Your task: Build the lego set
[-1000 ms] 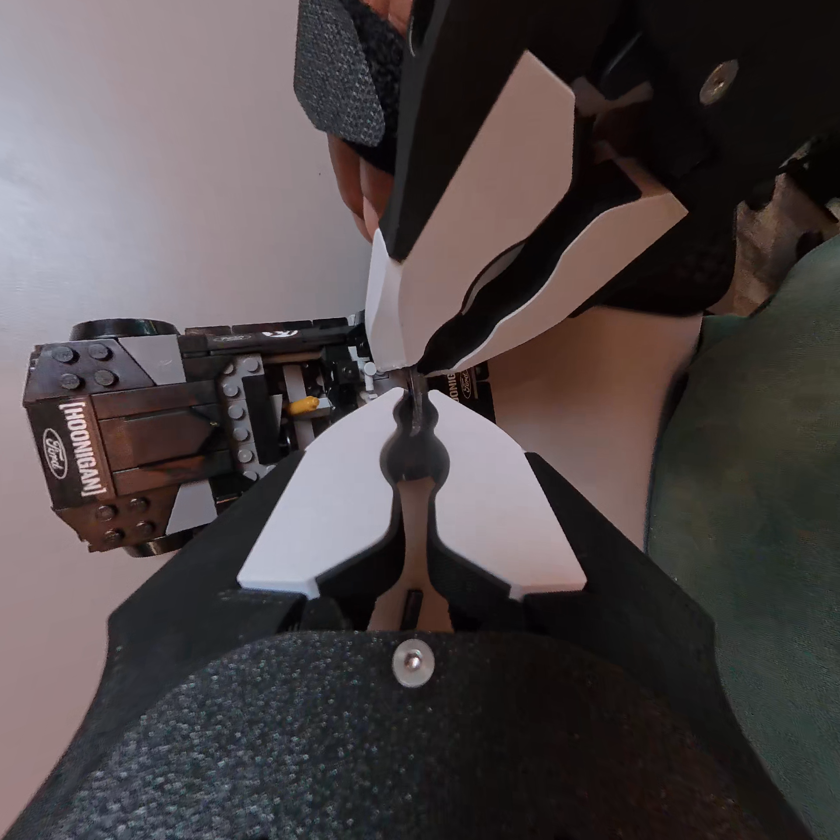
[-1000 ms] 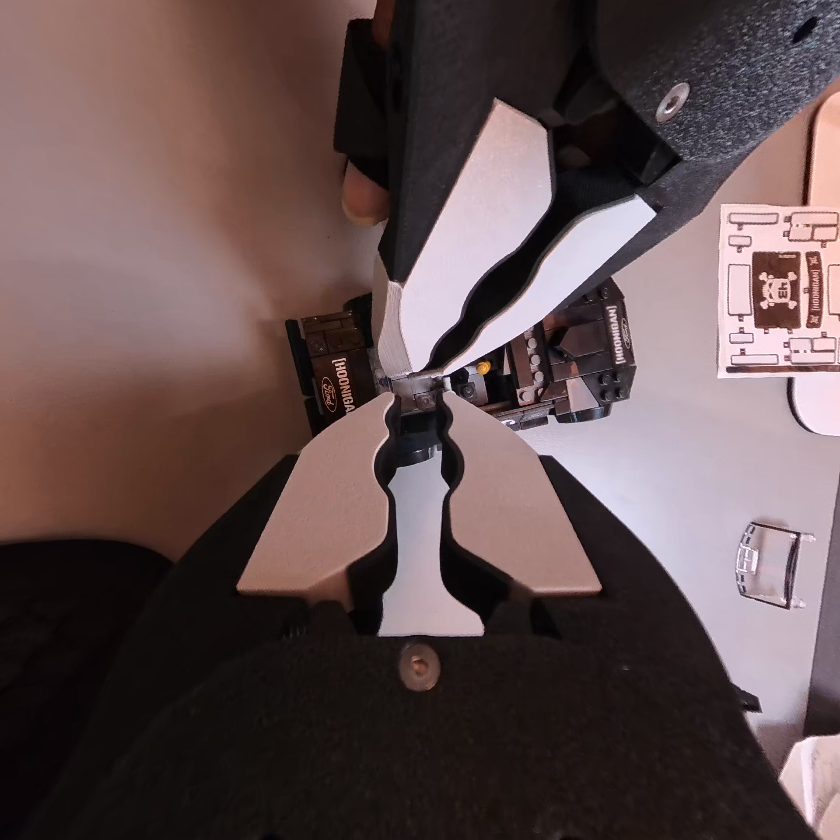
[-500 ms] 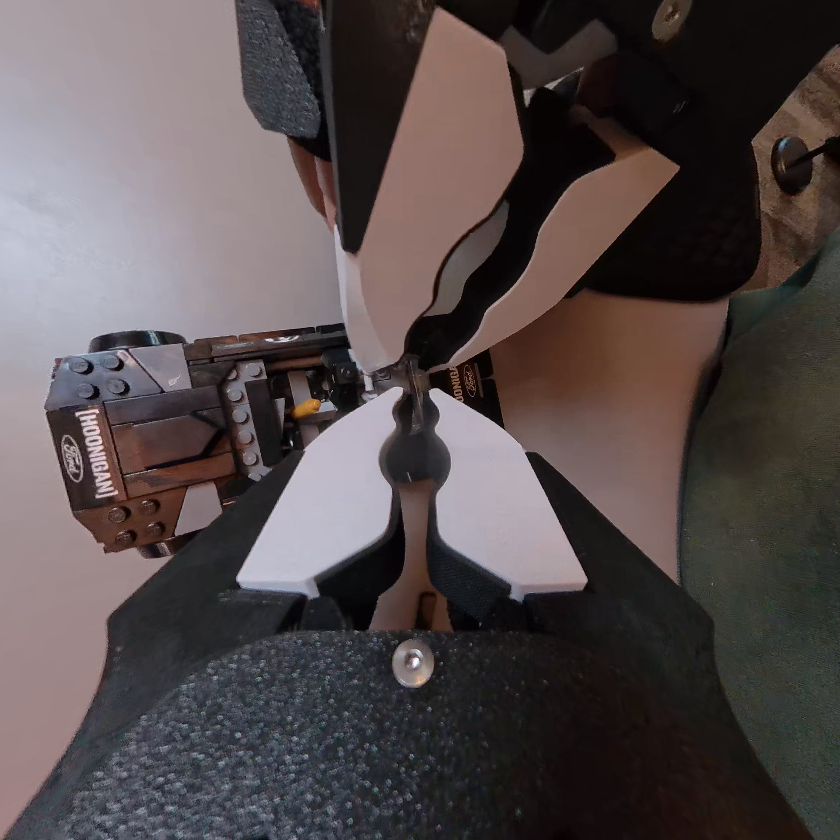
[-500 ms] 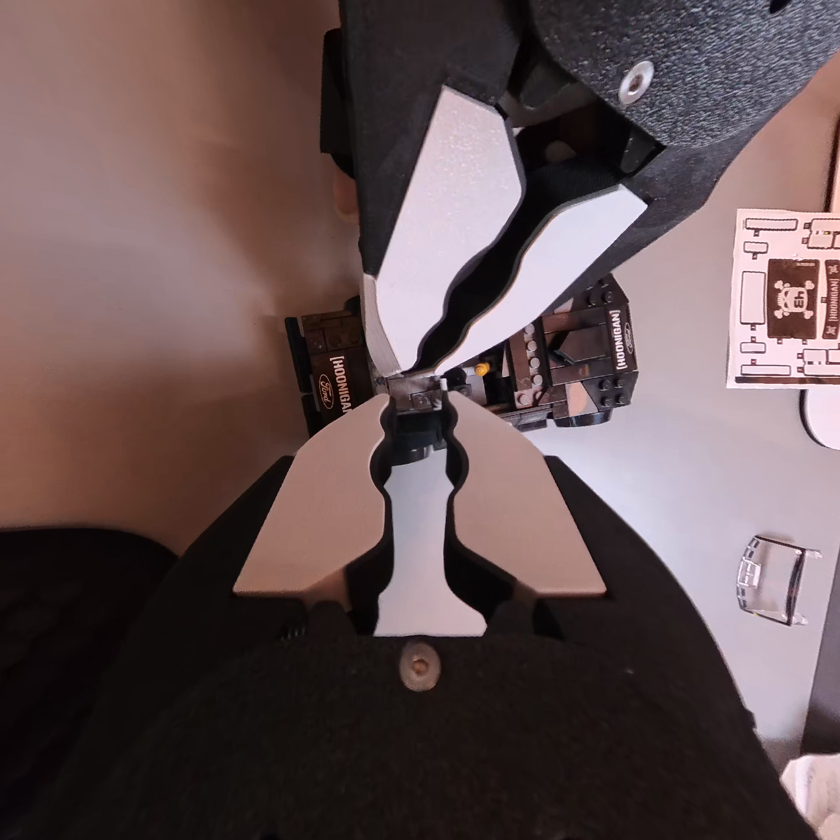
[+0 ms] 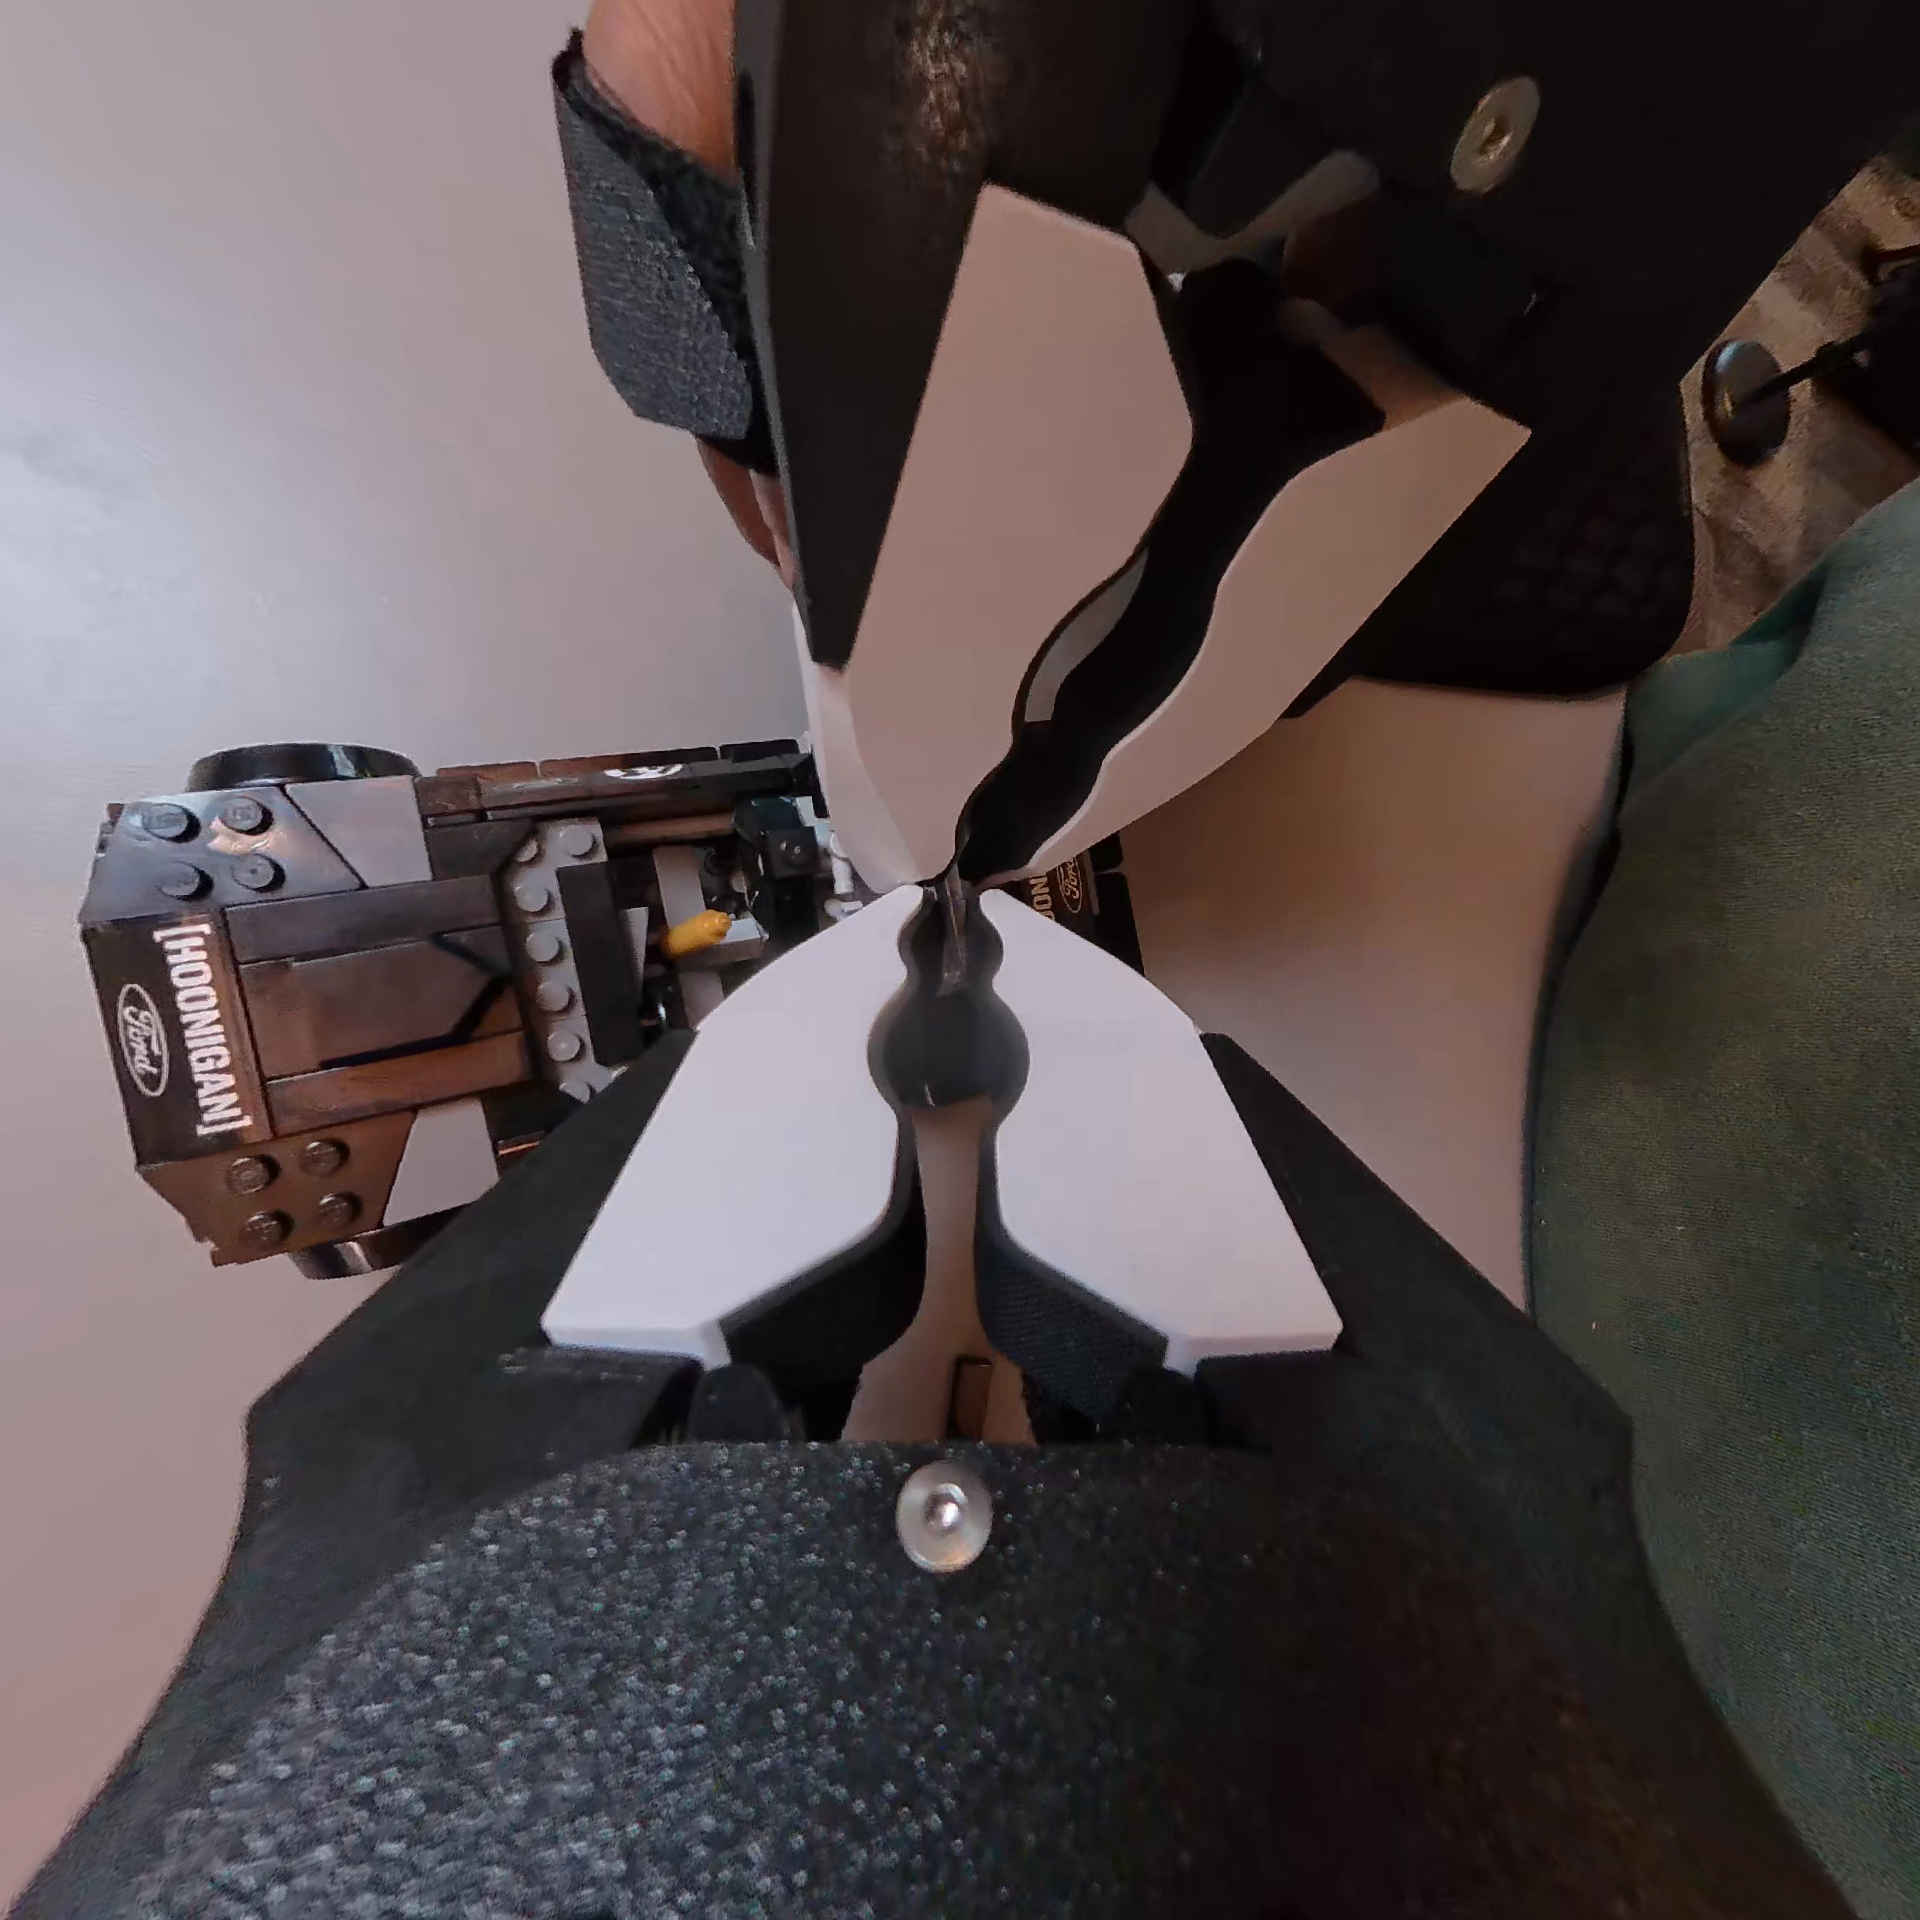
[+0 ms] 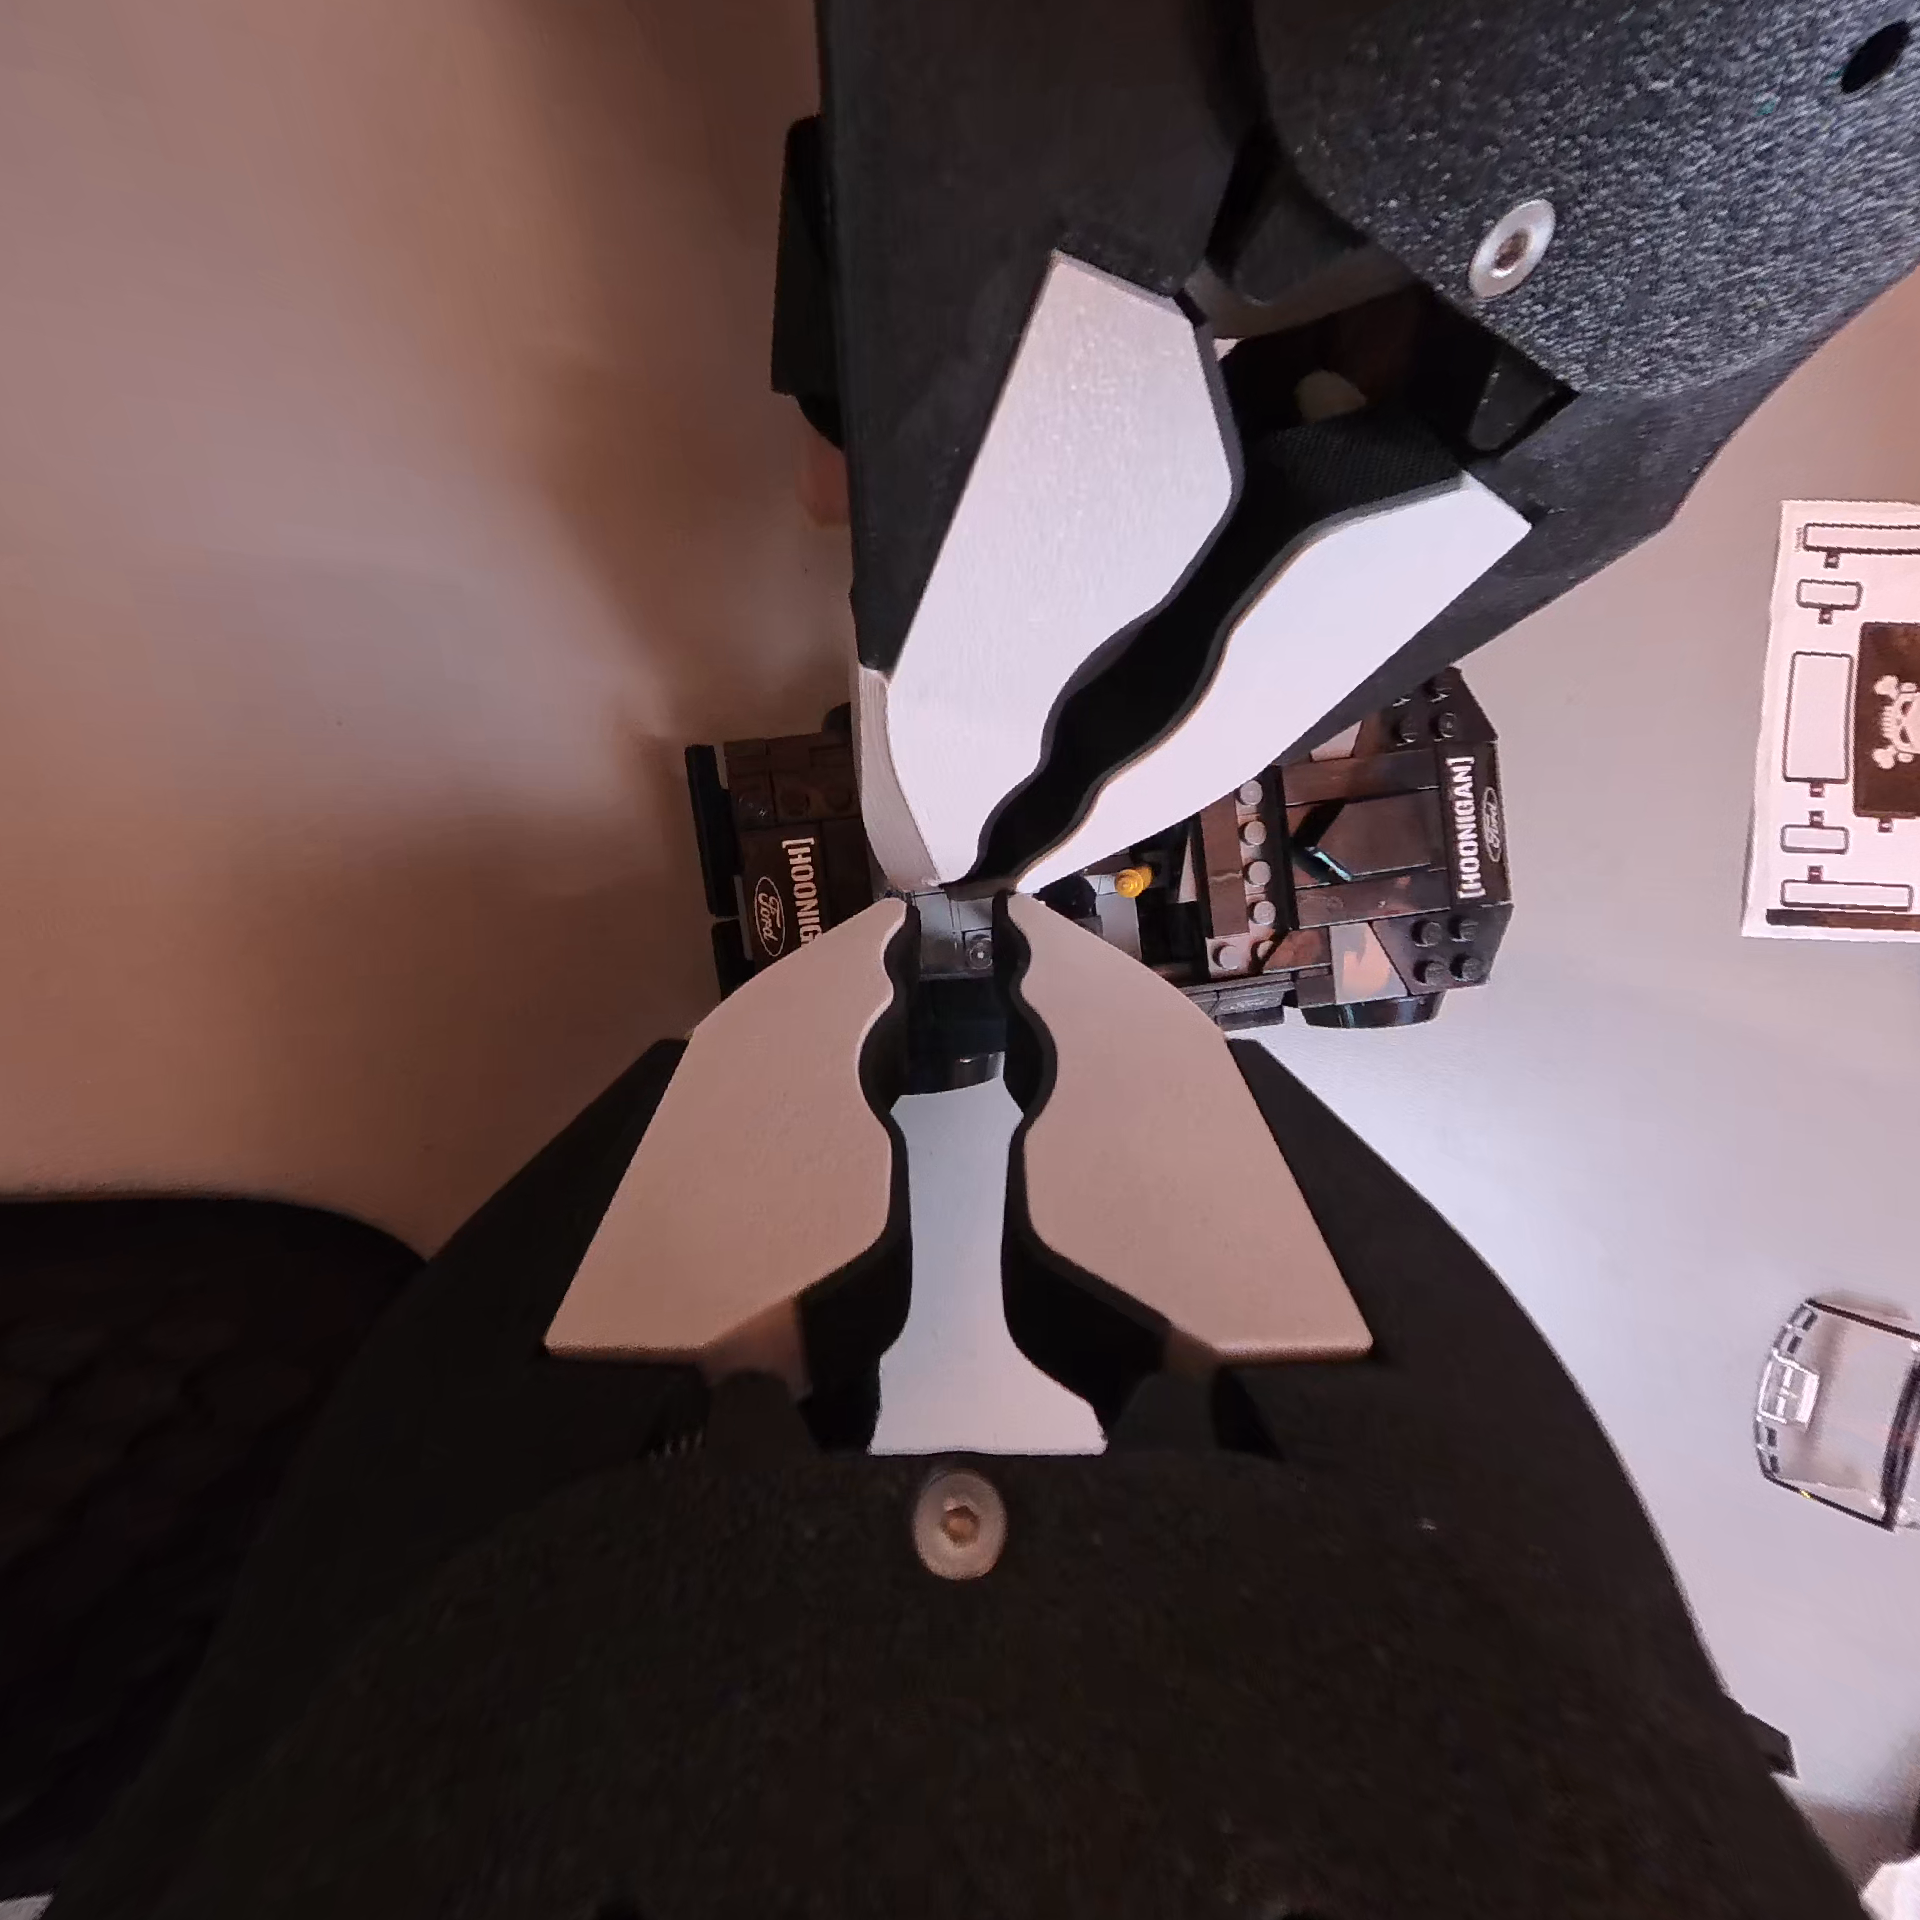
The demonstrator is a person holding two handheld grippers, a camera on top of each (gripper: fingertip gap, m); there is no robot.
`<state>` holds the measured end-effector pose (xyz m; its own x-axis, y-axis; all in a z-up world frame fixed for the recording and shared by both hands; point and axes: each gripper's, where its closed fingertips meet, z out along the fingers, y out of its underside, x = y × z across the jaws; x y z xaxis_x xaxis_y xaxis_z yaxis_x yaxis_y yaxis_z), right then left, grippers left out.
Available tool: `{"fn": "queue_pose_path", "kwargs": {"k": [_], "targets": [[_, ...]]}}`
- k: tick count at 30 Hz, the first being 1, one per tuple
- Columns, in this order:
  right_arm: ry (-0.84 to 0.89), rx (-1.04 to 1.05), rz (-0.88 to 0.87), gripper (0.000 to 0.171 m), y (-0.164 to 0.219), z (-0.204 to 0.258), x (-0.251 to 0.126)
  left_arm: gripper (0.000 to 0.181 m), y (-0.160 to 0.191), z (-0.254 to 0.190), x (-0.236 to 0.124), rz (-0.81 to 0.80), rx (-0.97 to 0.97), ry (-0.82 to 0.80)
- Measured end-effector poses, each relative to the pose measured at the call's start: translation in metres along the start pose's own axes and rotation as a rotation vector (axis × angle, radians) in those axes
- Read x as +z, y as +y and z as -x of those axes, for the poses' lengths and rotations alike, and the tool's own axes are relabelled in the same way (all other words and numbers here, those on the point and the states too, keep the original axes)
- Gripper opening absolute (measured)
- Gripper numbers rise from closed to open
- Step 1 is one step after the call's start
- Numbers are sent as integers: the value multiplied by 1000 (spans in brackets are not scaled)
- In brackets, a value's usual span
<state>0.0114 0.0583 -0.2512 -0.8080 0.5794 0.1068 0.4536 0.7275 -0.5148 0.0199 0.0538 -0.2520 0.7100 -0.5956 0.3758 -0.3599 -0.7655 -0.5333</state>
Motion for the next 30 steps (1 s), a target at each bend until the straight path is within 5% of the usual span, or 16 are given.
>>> {"fn": "queue_pose_path", "kwargs": {"k": [14, 30], "targets": [[-5, -2, 27, 8, 1, 1, 1, 13, -3, -4, -27, -305, 5, -102], [-11, 18, 52, 8, 1, 1, 1, 13, 14, 2, -26, -437, -86, -136]]}}
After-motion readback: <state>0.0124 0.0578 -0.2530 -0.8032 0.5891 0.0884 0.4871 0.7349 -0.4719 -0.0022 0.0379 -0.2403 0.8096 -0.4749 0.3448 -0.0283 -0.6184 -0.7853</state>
